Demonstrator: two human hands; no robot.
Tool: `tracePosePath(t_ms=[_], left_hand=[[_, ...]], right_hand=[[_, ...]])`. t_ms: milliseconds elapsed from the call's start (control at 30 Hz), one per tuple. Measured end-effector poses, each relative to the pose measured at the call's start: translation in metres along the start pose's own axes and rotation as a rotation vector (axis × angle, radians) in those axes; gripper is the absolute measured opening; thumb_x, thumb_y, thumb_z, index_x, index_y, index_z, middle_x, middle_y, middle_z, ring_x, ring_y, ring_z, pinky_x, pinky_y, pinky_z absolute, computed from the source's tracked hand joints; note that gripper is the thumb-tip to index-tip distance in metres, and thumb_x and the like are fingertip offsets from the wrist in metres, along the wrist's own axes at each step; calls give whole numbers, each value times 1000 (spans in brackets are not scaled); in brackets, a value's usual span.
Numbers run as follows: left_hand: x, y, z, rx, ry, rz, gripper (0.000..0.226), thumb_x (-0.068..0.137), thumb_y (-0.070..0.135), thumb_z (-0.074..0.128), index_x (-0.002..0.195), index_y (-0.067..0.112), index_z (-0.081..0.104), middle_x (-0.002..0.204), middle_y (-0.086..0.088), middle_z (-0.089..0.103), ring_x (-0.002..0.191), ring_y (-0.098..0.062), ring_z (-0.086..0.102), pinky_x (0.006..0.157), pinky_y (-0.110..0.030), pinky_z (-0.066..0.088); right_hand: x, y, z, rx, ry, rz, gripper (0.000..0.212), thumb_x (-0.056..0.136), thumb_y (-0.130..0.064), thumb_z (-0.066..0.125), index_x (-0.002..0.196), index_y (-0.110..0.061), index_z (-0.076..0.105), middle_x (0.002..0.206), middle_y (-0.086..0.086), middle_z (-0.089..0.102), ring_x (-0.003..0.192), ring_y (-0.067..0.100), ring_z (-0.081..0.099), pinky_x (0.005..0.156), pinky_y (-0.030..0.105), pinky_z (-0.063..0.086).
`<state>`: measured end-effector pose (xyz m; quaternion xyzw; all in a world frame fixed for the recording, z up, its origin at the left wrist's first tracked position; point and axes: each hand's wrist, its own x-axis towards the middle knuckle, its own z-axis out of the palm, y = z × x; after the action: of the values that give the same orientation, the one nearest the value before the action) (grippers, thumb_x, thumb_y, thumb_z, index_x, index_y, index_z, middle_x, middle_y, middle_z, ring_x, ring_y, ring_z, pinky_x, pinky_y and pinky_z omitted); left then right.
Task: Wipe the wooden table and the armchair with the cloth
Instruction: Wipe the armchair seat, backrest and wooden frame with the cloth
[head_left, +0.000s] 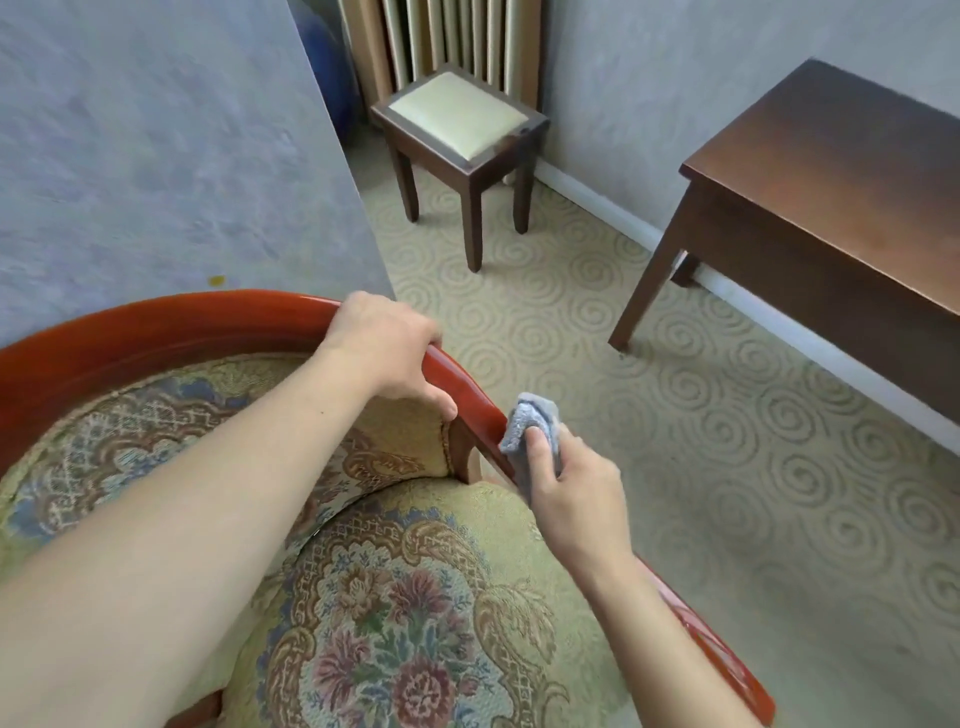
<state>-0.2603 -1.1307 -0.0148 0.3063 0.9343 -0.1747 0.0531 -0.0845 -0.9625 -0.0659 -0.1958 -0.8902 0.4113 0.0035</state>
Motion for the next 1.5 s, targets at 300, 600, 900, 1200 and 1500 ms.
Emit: tracePosePath(t_ms=[300,600,900,1200,1500], left_hand=[[8,-2,19,75,157,157,83,60,96,26,94,34,69,91,10,75,85,-14,73,59,-28,36],[3,-2,15,8,212,189,104,42,110,8,80,31,64,74,13,69,72,-11,71,48,-24,16],[3,-5,24,-47,251,215,94,45,111,8,68,32,52,64,14,63,63,-10,66,47,-22,16],[3,-4,28,-16,286,242,104,44,112,7,82,34,64,74,14,68,71,-9,68,50,-22,25],[0,-3,21,-31,303,220,96,44,112,3,67,34,53,60,16,56,59,-12,61,47,-20,15]], right_hand=[[28,-35,61,-73,-67,-96,53,107,-31,31,154,-9,23,162,9,24,151,19,16,123,30,0],[-1,21,21,-293,-194,-13,51,105,-41,30,149,-17,37,145,3,52,129,22,50,106,32,37],[-23,38,6,-715,-135,191,40,106,-42,21,99,-17,51,100,6,66,89,29,65,68,37,38],[25,-16,60,-425,5,-13,40,106,-41,24,102,-12,51,96,10,63,85,32,61,72,39,38],[-69,85,-19,-676,75,52,42,102,-40,32,81,-12,54,70,8,59,59,35,59,56,41,42]])
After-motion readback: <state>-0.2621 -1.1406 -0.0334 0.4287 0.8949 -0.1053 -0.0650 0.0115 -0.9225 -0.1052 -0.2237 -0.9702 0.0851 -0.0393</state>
